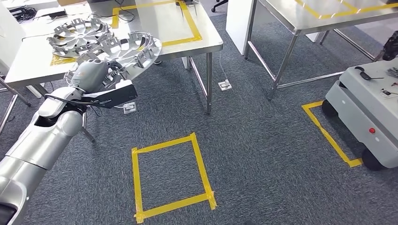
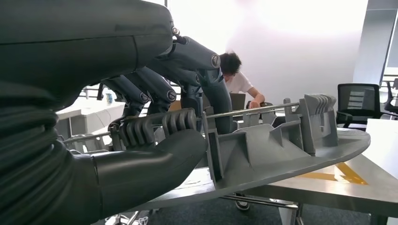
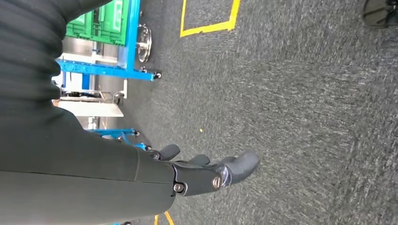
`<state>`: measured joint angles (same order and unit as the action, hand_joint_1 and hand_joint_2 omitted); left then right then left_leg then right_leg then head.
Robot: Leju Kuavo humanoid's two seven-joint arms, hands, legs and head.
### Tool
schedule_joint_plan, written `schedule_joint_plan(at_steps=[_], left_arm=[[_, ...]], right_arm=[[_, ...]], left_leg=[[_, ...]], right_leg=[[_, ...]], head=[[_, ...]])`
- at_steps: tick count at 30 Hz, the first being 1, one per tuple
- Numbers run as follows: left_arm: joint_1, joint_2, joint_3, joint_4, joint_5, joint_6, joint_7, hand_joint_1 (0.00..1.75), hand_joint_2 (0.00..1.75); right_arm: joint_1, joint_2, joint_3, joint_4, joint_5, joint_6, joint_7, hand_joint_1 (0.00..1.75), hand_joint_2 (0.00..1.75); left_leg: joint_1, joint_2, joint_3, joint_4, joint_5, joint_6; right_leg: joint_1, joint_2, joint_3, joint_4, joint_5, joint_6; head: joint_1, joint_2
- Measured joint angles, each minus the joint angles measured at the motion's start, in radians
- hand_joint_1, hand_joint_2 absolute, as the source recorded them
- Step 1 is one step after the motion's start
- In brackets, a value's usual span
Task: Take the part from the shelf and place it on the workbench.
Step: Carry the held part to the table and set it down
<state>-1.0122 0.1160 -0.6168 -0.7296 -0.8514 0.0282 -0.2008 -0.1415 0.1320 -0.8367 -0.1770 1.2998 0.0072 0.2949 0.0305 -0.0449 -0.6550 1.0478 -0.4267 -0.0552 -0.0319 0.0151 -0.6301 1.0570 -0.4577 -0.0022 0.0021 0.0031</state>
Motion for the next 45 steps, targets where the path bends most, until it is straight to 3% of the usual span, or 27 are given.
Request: schedule_joint_plan(at_steps=[2,4,6,7,9,10,12,15,17,19,20,21,22,24,26,28,31,34,36,37,40,42,45], left_arm=[[-0.002,0.004,-0.001,-0.001,0.000,0.000,0.000,1.75,1.75],[-0.003,0.004,-0.003,-0.001,0.000,0.000,0.000,1.75,1.75],[-0.002,0.005,-0.008,-0.001,0.000,-0.001,0.000,1.75,1.75],[-0.002,0.006,-0.010,-0.001,0.000,-0.002,0.001,1.75,1.75],[-0.002,0.007,-0.012,-0.002,0.001,-0.003,0.001,1.75,1.75],[-0.003,0.007,-0.013,-0.003,0.001,-0.004,0.001,1.75,1.75],[-0.004,0.006,-0.016,-0.005,0.002,-0.004,0.000,1.75,1.75],[-0.002,0.006,-0.019,-0.008,0.002,-0.005,0.002,1.75,1.75],[-0.003,0.005,-0.020,-0.011,0.002,-0.005,0.005,1.75,1.75],[-0.001,0.003,-0.022,-0.011,0.002,-0.005,0.006,1.75,1.75],[0.001,0.002,-0.023,-0.011,0.002,-0.004,0.007,1.75,1.75],[0.003,0.001,-0.024,-0.011,0.002,-0.004,0.008,1.75,1.75],[0.005,0.001,-0.024,-0.011,0.002,-0.004,0.009,1.75,1.75],[0.007,0.001,-0.025,-0.012,0.002,-0.003,0.012,1.75,1.75],[0.008,0.001,-0.025,-0.012,0.001,-0.002,0.012,1.75,1.75],[0.009,0.001,-0.025,-0.012,-0.002,0.000,0.012,1.75,1.75],[0.007,0.001,-0.026,-0.014,-0.008,0.000,0.010,1.75,1.75],[0.004,-0.001,-0.029,-0.012,-0.010,0.001,0.006,1.75,1.75],[0.005,-0.001,-0.034,-0.009,-0.011,0.001,0.002,1.75,1.75],[0.005,-0.001,-0.036,-0.007,-0.011,0.001,0.000,1.75,1.75],[0.003,0.003,-0.038,-0.004,-0.011,0.002,-0.002,1.75,1.75],[0.000,0.005,-0.041,-0.002,-0.012,0.003,-0.003,1.75,1.75],[-0.001,0.006,-0.042,-0.003,-0.012,0.004,-0.003,1.75,1.75]], right_arm=[[0.000,0.000,0.000,0.000,0.000,0.000,0.000,0.00,1.75],[0.002,0.000,0.000,0.000,0.000,0.000,0.000,0.00,1.75],[0.003,0.000,0.000,0.000,0.000,0.000,0.000,0.00,1.75],[0.003,0.000,0.000,0.000,0.000,0.000,0.000,0.00,1.75],[0.003,0.000,0.000,0.000,0.000,0.000,0.000,0.00,1.75],[0.002,0.000,0.000,0.000,0.000,0.000,0.000,0.00,1.75],[0.002,0.000,0.000,0.000,0.000,0.000,0.000,0.00,1.75],[0.002,0.000,0.000,0.000,0.000,0.000,0.000,0.00,1.75],[0.002,-0.001,0.000,0.000,0.000,-0.001,0.000,0.00,1.75],[0.002,-0.001,0.000,0.000,0.000,-0.001,0.000,0.00,1.75],[0.003,-0.001,0.000,0.000,0.000,-0.001,0.001,0.00,1.75],[0.003,-0.001,0.000,0.000,0.000,-0.001,0.001,0.00,1.75],[0.003,-0.001,0.000,0.000,0.000,-0.001,0.001,0.00,1.75],[0.003,-0.001,0.000,0.000,0.000,-0.001,0.001,0.00,1.75],[0.001,-0.002,0.000,0.000,0.000,0.000,0.002,0.00,1.75],[0.000,-0.002,0.000,0.000,0.000,0.000,0.004,0.00,1.75],[0.002,-0.002,0.000,0.000,-0.003,-0.003,0.005,0.00,1.75],[0.002,-0.003,-0.001,0.000,-0.005,-0.010,-0.002,0.00,1.75],[0.004,-0.003,-0.001,0.000,-0.004,-0.012,-0.004,0.00,1.75],[0.006,-0.003,-0.001,0.000,-0.004,-0.012,-0.004,0.00,1.75],[0.009,-0.003,-0.001,0.000,-0.002,-0.013,-0.004,0.00,1.75],[0.008,-0.003,-0.001,0.000,-0.002,-0.013,-0.005,0.00,1.75],[0.008,-0.003,-0.001,0.000,-0.002,-0.013,-0.005,0.00,1.75]], left_leg=[[-0.002,0.024,-0.037,0.077,-0.041,-0.002],[-0.004,0.033,-0.100,0.203,-0.091,-0.001],[-0.006,0.034,-0.128,0.252,-0.087,0.004],[-0.008,0.034,-0.116,0.221,-0.059,0.008],[-0.015,0.039,-0.057,0.102,0.003,0.022],[-0.020,0.043,-0.030,0.048,0.018,0.028],[-0.027,0.045,-0.008,0.004,0.013,0.035],[-0.022,0.040,0.002,-0.008,0.008,0.047],[-0.017,0.039,0.013,-0.014,0.005,0.059],[-0.018,0.035,0.016,-0.014,0.000,0.067],[-0.019,0.032,0.017,-0.014,-0.002,0.068],[-0.019,0.029,0.020,-0.013,-0.006,0.068],[-0.019,0.026,0.025,-0.012,-0.010,0.067],[-0.019,0.023,0.035,-0.009,-0.021,0.061],[-0.023,0.019,0.039,-0.006,-0.029,0.052],[-0.025,0.017,0.038,-0.007,-0.032,0.041],[-0.022,0.023,0.029,0.017,-0.051,0.023],[-0.019,0.033,-0.055,0.180,-0.114,0.012],[-0.016,0.035,-0.109,0.262,-0.118,0.008],[-0.015,0.036,-0.111,0.250,-0.093,0.007],[-0.016,0.046,-0.041,0.076,0.014,0.011],[-0.020,0.048,-0.007,0.007,0.020,0.024],[-0.021,0.042,0.007,-0.007,-0.001,0.051]], right_leg=[[0.000,-0.003,0.005,-0.004,0.001,-0.012],[0.004,-0.007,0.008,-0.004,-0.003,-0.019],[0.008,-0.010,0.013,-0.004,-0.008,-0.023],[0.010,-0.011,0.018,-0.004,-0.012,-0.023],[0.013,-0.012,0.027,-0.003,-0.020,-0.018],[0.015,-0.013,0.028,-0.002,-0.023,-0.014],[0.017,-0.015,0.028,-0.004,-0.027,-0.005],[0.016,-0.018,0.029,-0.001,-0.037,0.011],[0.015,-0.017,-0.006,0.070,-0.071,0.020],[0.015,-0.016,-0.082,0.198,-0.115,0.026],[0.015,-0.016,-0.115,0.246,-0.121,0.027],[0.015,-0.016,-0.133,0.261,-0.108,0.028],[0.015,-0.016,-0.131,0.236,-0.077,0.027],[0.015,-0.015,-0.083,0.109,0.005,0.020],[0.018,-0.013,-0.037,0.007,0.038,0.010],[0.023,-0.012,-0.026,-0.014,0.029,0.001],[0.016,-0.013,-0.010,-0.023,0.024,-0.017],[0.014,-0.014,0.011,-0.028,0.012,-0.030],[0.013,-0.014,0.024,-0.026,0.000,-0.029],[0.012,-0.013,0.032,-0.025,-0.008,-0.027],[0.009,-0.011,0.059,-0.020,-0.033,-0.013],[0.013,-0.011,0.065,-0.020,-0.043,0.000],[0.014,-0.014,0.069,-0.015,-0.046,0.015]], head=[[-0.002,0.000],[-0.004,0.000],[-0.004,0.000],[-0.004,0.000],[-0.003,0.000],[-0.004,0.000],[-0.003,0.000],[-0.003,0.000],[-0.001,0.000],[0.000,0.000],[0.001,0.000],[0.001,0.000],[0.001,0.000],[0.001,0.000],[0.001,0.000],[0.000,0.000],[-0.002,0.000],[-0.006,0.000],[-0.006,0.000],[-0.006,0.000],[-0.008,0.000],[-0.009,0.000],[-0.008,0.000]])
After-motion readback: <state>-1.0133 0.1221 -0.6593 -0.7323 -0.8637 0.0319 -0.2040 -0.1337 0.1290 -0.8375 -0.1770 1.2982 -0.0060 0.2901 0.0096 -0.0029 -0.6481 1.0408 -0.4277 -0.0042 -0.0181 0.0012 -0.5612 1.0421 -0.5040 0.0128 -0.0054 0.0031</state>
